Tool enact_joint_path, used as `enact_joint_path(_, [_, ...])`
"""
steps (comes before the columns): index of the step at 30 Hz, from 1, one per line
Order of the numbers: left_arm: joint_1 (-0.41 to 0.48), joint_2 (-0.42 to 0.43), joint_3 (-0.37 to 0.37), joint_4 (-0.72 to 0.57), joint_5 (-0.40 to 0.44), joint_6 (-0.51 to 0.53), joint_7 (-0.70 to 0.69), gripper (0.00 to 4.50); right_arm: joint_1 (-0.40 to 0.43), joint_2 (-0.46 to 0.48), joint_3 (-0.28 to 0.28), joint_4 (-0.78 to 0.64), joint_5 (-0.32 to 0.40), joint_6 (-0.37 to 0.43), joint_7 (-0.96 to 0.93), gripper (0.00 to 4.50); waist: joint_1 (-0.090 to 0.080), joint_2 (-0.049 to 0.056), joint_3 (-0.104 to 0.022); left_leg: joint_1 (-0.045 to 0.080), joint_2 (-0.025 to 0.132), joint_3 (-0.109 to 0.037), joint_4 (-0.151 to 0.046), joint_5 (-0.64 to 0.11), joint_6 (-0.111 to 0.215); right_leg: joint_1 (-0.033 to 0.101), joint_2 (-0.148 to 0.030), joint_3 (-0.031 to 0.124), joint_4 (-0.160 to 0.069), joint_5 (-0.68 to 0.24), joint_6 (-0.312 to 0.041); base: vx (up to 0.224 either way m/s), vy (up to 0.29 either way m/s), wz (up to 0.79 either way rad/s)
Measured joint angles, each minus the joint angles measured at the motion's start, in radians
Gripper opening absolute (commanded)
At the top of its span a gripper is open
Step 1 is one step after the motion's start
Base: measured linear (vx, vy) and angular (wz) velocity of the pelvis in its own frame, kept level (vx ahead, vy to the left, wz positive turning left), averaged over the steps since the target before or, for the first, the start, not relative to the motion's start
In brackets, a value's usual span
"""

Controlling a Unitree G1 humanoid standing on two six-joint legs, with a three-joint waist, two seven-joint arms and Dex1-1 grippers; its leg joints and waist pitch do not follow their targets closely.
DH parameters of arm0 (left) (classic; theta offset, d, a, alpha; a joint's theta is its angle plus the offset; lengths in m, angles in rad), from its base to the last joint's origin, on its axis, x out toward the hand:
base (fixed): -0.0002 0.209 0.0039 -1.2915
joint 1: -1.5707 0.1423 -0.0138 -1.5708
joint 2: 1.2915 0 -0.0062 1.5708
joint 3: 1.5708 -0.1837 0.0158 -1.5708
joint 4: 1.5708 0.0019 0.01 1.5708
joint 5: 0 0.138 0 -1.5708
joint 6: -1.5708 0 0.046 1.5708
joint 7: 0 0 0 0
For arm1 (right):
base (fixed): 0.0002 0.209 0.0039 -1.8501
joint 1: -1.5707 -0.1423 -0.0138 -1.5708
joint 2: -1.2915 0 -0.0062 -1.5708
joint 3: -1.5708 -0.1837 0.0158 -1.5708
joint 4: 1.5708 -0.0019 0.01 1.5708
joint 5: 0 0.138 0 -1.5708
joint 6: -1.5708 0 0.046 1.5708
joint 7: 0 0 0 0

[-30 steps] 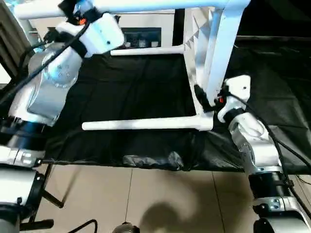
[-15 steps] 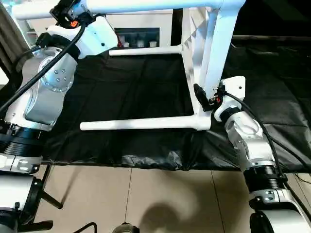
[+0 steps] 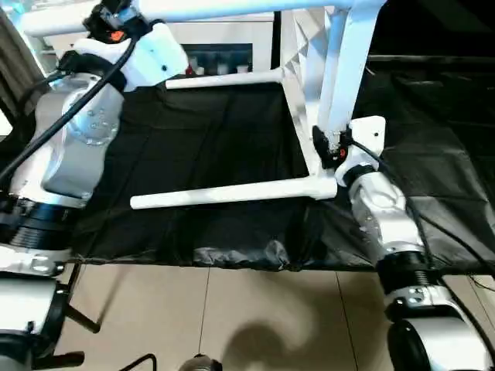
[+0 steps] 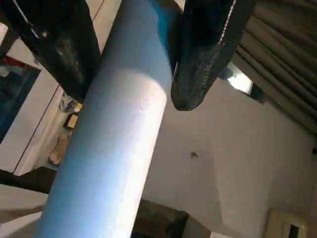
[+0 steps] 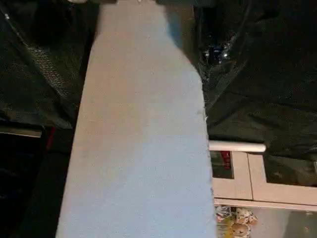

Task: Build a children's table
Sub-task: Flip table

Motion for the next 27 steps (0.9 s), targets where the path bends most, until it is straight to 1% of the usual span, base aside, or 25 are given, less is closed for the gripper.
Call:
enact_joint_path(4, [0.002, -0.031, 0.005, -0.020, -0.024, 0.004, -0.023, 1.98, -0.008, -0.036, -0.002, 0.005, 0.000, -0.001, -0.004, 2.18, 0.005, 0.004, 0.001, -0.004, 0.000, 0.001, 0.000, 0.000, 0.000, -0.004, -0.001, 0.000, 0.000, 0.000, 0.000, 0.000, 0.000, 0.00])
enact_joint_path(7, [-0.004, -0.055, 0.016, -0.025, -0.058, 0.001, -0.042, 1.98, -0.052, -0.099, -0.003, 0.039, 0.002, -0.001, 0.028, 2.15, 0.013, 0.018, 0.004, -0.009, -0.001, 0.002, 0.002, 0.000, 0.001, -0.008, -0.002, 0.000, 0.000, 0.000, 0.000, 0.000, 0.000, 0.00])
enact_joint_path(8, [-0.005, -0.060, 0.023, -0.034, -0.076, 0.000, -0.046, 1.98, -0.071, -0.130, -0.008, 0.039, 0.002, -0.001, 0.047, 2.14, 0.017, 0.024, 0.003, -0.013, -0.001, 0.003, 0.003, 0.002, 0.004, -0.011, -0.002, 0.000, 0.000, 0.000, 0.000, 0.000, 0.000, 0.00])
enact_joint_path(9, [-0.005, -0.067, 0.031, -0.043, -0.089, 0.000, -0.050, 1.98, -0.088, -0.155, -0.011, 0.040, 0.002, -0.001, 0.063, 2.11, 0.023, 0.028, 0.004, -0.015, -0.001, 0.003, 0.003, 0.008, 0.012, -0.012, -0.002, 0.000, 0.001, 0.000, 0.000, 0.000, 0.000, 0.00])
enact_joint_path(11, [-0.005, -0.080, 0.052, -0.054, -0.116, 0.001, -0.051, 1.98, -0.125, -0.198, -0.016, 0.037, 0.001, -0.002, 0.089, 2.07, 0.030, 0.031, 0.003, -0.015, -0.001, 0.004, 0.002, 0.009, 0.016, -0.013, -0.002, 0.000, 0.001, 0.000, -0.001, 0.000, 0.000, 0.00])
enact_joint_path(15, [0.002, -0.107, 0.091, -0.083, -0.161, 0.026, -0.060, 1.98, -0.163, -0.261, -0.019, 0.022, -0.004, -0.028, 0.133, 2.01, 0.045, 0.030, 0.003, -0.016, 0.000, 0.004, 0.003, 0.009, 0.017, -0.013, -0.002, -0.002, 0.001, -0.001, -0.002, 0.000, 0.000, 0.00])
enact_joint_path(17, [0.021, -0.124, 0.117, -0.106, -0.192, 0.033, -0.062, 1.98, -0.185, -0.302, -0.019, 0.006, -0.008, -0.034, 0.168, 2.01, 0.054, 0.030, 0.003, -0.017, 0.000, 0.004, 0.005, 0.008, 0.018, -0.013, -0.003, -0.002, 0.001, -0.001, -0.002, 0.000, 0.000, 0.00])
enact_joint_path(20, [0.046, -0.149, 0.156, -0.136, -0.242, 0.048, -0.062, 1.98, -0.243, -0.363, -0.008, 0.006, -0.015, -0.053, 0.218, 2.01, 0.059, 0.030, 0.004, -0.018, 0.000, 0.004, 0.007, 0.008, 0.018, -0.013, -0.003, -0.002, 0.001, -0.001, -0.002, 0.000, 0.000, 0.00])
enact_joint_path(23, [0.066, -0.178, 0.192, -0.156, -0.287, 0.072, -0.062, 1.98, -0.292, -0.398, -0.002, 0.005, -0.031, -0.078, 0.251, 2.01, 0.060, 0.026, 0.006, -0.017, 0.001, 0.004, 0.009, 0.007, 0.017, -0.011, -0.003, -0.003, 0.002, -0.001, -0.002, 0.000, 0.000, 0.00])
enact_joint_path(25, [0.083, -0.202, 0.201, -0.180, -0.302, 0.087, -0.059, 1.98, -0.331, -0.429, 0.011, 0.027, -0.038, -0.077, 0.271, 2.00, 0.060, 0.023, 0.007, -0.017, 0.001, 0.004, 0.010, 0.007, 0.016, -0.010, -0.003, -0.003, 0.002, 0.000, -0.002, 0.000, 0.000, 0.00])
enact_joint_path(27, [0.105, -0.225, 0.201, -0.214, -0.319, 0.093, -0.059, 1.97, -0.371, -0.463, 0.012, 0.051, -0.044, -0.075, 0.300, 2.00, 0.060, 0.019, 0.010, -0.018, 0.001, 0.004, 0.012, 0.007, 0.017, -0.009, -0.004, -0.003, 0.002, 0.000, -0.002, 0.000, 0.000, 0.00])
